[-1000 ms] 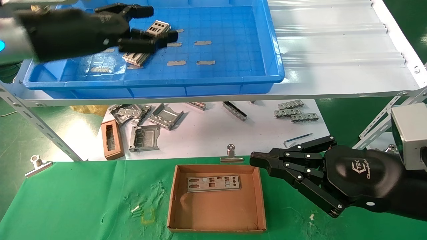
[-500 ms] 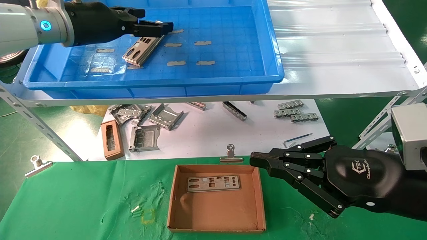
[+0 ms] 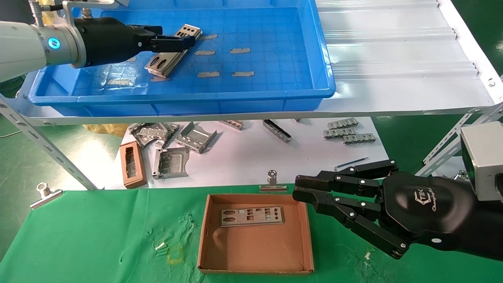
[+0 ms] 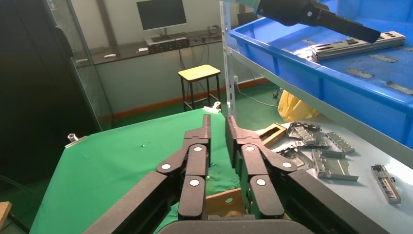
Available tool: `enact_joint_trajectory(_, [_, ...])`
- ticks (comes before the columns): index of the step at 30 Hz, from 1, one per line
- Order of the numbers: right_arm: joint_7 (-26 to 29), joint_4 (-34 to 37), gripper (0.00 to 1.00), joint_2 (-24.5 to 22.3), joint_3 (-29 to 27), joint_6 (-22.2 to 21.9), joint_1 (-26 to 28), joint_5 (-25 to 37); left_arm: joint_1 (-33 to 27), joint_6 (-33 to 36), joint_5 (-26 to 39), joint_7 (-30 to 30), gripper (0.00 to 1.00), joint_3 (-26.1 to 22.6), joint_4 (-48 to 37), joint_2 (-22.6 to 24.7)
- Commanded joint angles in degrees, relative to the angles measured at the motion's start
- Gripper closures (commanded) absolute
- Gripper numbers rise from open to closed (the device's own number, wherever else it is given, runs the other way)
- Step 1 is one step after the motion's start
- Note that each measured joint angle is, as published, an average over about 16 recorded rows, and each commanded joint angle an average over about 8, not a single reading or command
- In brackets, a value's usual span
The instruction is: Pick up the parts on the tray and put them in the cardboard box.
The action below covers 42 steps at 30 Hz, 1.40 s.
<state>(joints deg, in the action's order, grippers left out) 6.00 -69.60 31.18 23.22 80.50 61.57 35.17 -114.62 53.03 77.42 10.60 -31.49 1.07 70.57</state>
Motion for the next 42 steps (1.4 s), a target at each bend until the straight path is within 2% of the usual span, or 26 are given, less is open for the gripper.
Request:
enact_joint_trajectory(1, [0.0,0.0,0.0,0.0,0.0,0.0,0.0,0.0,0.0,-1.0,0.0,0.0,0.26,0.0,-0.5,0.2])
enact_joint_trajectory(6, [0.0,0.0,0.0,0.0,0.0,0.0,0.0,0.0,0.2,-3.1,-0.2,0.0,0.88,0.1,-0.9,0.5])
enact_joint_trajectory(7, [0.0,0.0,0.0,0.0,0.0,0.0,0.0,0.0,0.2,-3.3,-0.2,0.0,0.96,0.2,-0.9,0.5])
enact_joint_trajectory(8, [0.0,0.0,0.0,0.0,0.0,0.0,0.0,0.0,0.2,-3.5,-0.2,0.0,1.0,0.2,-1.0,0.6])
enact_joint_trajectory(13, [0.0,0.0,0.0,0.0,0.0,0.0,0.0,0.0,0.4,-4.2,-0.2,-0.3,1.0,0.1,-0.9,0.7])
enact_joint_trajectory(14, [0.0,0.0,0.0,0.0,0.0,0.0,0.0,0.0,0.4,-4.2,-0.2,-0.4,0.99,0.1,-0.9,0.7])
enact_joint_trajectory(22, [0.0,0.0,0.0,0.0,0.0,0.0,0.0,0.0,0.7,-4.0,-0.3,-2.3,0.01,0.2,0.0,0.7])
enact_joint_trajectory(31, [0.0,0.0,0.0,0.0,0.0,0.0,0.0,0.0,0.9,-1.5,-0.8,-4.3,0.0,0.6,0.5,0.4])
enact_joint_trajectory(32, [0.0,0.0,0.0,0.0,0.0,0.0,0.0,0.0,0.9,-1.1,-0.9,-4.3,0.07,0.6,0.4,0.4])
enact_joint_trajectory(39, [0.0,0.0,0.0,0.0,0.0,0.0,0.0,0.0,0.7,-0.3,-0.7,-4.1,0.94,0.5,-0.4,0.6])
enact_joint_trajectory(40, [0.0,0.0,0.0,0.0,0.0,0.0,0.0,0.0,0.7,-0.4,-0.6,-4.1,1.0,0.4,-0.5,0.6])
enact_joint_trajectory(42, [0.0,0.0,0.0,0.0,0.0,0.0,0.0,0.0,0.7,-0.7,-0.6,-4.0,1.0,0.4,-0.6,0.7])
